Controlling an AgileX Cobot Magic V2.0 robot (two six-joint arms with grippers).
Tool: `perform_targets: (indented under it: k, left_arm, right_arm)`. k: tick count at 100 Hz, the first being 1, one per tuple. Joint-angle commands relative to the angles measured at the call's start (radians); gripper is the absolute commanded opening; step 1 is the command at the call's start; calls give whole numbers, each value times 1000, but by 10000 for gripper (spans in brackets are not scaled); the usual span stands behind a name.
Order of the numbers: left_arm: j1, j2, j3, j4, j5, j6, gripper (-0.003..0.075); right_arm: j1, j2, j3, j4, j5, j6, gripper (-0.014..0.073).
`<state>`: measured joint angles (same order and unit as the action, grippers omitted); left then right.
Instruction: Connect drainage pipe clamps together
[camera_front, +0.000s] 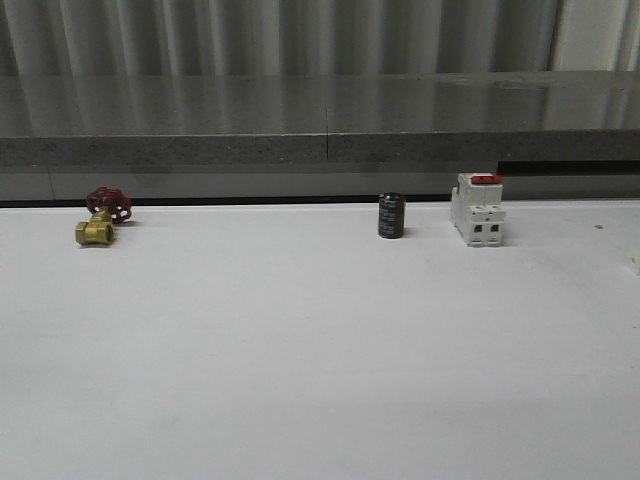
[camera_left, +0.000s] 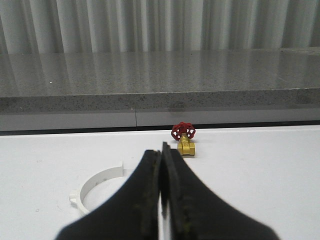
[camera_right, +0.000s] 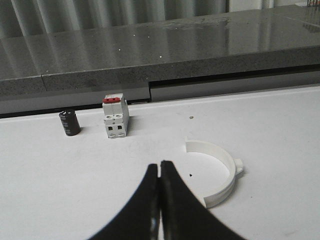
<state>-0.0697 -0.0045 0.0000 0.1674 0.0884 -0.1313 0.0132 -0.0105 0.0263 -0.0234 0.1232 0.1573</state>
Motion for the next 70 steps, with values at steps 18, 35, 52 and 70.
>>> perform_targets:
  k: [18,35,52,70]
  left_arm:
    - [-8,-27,44,1,-80,-10,-21]
    - [-8,-27,23,-24,-99,-10,-21]
    - [-8,13,-85,-85,-48,-10,-21]
    - [-8,165,-304,-85,177,-10,-21]
  right_arm:
    - [-4,-19,-16,-4,-82,-4,-67]
    - [-4,-19,-16,-4,-82,-4,-67]
    - [-4,-19,-16,-4,-82,-4,-67]
    - [-4,-19,-16,-4,-82,-4,-67]
